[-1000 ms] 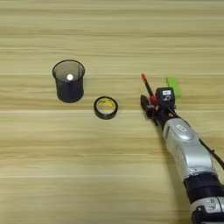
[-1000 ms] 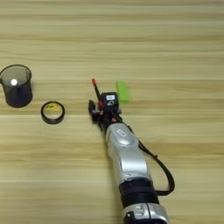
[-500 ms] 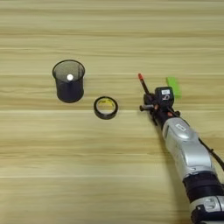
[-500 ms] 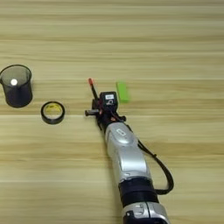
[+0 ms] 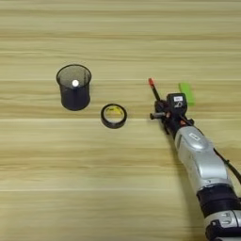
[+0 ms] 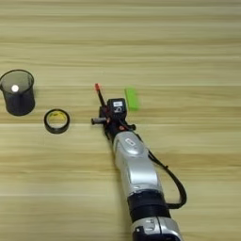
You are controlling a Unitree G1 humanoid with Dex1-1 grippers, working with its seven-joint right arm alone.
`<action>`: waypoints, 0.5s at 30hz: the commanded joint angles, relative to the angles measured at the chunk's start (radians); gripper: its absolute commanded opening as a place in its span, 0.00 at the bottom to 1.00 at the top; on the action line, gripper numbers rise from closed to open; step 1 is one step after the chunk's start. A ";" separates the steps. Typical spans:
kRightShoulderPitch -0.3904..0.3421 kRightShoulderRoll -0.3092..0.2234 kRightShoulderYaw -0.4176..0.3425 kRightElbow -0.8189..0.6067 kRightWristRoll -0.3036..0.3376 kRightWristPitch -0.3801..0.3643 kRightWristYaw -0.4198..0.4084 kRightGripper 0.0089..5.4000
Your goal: Move the objects on the table
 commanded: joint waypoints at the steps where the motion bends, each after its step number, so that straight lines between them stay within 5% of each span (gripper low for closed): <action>1: -0.063 -0.025 -0.023 -0.072 0.000 -0.016 -0.014 0.13; 15: -0.062 -0.114 -0.138 -0.156 0.005 -0.003 -0.053 0.12</action>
